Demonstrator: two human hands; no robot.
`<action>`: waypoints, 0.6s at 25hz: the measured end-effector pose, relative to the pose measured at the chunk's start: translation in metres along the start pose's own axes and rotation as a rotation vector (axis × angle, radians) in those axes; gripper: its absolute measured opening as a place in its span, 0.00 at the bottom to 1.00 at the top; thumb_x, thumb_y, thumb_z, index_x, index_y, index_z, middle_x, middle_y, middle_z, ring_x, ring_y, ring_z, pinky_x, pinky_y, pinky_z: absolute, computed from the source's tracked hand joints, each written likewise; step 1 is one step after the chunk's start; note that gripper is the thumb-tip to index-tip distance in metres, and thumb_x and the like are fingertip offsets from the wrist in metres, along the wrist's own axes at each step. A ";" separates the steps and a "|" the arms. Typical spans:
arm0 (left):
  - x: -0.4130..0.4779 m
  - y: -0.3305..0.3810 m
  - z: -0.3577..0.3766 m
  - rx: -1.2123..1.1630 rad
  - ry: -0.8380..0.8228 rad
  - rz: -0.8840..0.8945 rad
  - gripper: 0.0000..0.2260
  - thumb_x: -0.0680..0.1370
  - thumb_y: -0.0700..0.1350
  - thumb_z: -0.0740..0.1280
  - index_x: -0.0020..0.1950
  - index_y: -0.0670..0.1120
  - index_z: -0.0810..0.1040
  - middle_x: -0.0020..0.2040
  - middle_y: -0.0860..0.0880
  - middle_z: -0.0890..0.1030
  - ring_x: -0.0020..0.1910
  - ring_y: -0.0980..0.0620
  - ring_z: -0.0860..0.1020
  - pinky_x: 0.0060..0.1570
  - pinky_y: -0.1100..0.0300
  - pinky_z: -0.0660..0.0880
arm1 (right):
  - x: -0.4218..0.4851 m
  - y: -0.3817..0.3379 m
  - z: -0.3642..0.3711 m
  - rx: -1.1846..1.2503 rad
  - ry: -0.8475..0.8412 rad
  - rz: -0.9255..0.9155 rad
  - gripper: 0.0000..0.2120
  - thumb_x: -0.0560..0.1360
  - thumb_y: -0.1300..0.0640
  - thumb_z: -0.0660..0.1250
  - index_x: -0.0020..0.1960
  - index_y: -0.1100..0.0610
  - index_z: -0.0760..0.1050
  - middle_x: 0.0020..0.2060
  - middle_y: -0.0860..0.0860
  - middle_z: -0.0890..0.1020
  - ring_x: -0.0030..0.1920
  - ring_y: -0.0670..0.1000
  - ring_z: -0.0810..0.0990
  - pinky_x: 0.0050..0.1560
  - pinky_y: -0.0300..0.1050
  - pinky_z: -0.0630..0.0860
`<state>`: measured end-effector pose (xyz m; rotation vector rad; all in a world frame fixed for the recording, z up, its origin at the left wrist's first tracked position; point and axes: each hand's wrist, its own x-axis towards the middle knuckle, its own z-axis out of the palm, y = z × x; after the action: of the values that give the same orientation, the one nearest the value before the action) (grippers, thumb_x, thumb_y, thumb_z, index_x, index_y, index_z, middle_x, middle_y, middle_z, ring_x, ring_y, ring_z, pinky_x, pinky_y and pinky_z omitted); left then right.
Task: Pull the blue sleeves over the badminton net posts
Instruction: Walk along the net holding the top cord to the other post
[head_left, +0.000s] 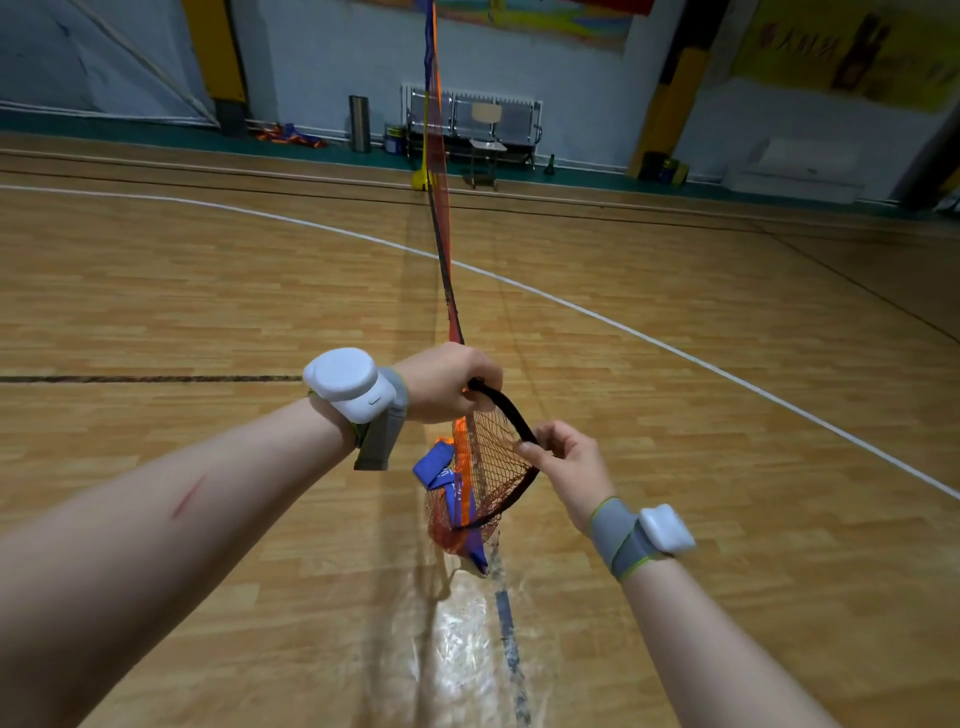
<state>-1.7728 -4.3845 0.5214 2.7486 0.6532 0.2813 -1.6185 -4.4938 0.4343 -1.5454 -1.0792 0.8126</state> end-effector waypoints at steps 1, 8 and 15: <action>-0.006 -0.001 -0.004 -0.005 0.022 -0.019 0.05 0.75 0.40 0.66 0.49 0.41 0.79 0.48 0.46 0.80 0.48 0.48 0.77 0.50 0.53 0.74 | -0.002 0.004 0.002 0.000 -0.008 0.028 0.11 0.71 0.66 0.69 0.37 0.52 0.74 0.32 0.46 0.74 0.35 0.43 0.72 0.41 0.35 0.69; -0.050 -0.033 -0.017 0.010 0.091 -0.145 0.04 0.74 0.40 0.67 0.47 0.44 0.79 0.46 0.47 0.79 0.46 0.49 0.75 0.50 0.53 0.74 | -0.038 0.013 0.011 0.039 -0.026 0.051 0.07 0.71 0.68 0.68 0.40 0.57 0.76 0.31 0.47 0.77 0.29 0.37 0.74 0.38 0.30 0.72; -0.063 -0.032 0.015 -0.002 0.063 -0.188 0.09 0.73 0.46 0.69 0.52 0.45 0.80 0.54 0.46 0.76 0.53 0.48 0.75 0.54 0.55 0.73 | -0.082 -0.022 0.015 0.097 -0.052 -0.074 0.07 0.72 0.67 0.67 0.42 0.56 0.80 0.22 0.42 0.76 0.28 0.40 0.72 0.36 0.34 0.72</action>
<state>-1.8373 -4.3905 0.4895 2.6612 0.9206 0.3257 -1.6667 -4.5632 0.4495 -1.4025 -1.1122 0.8459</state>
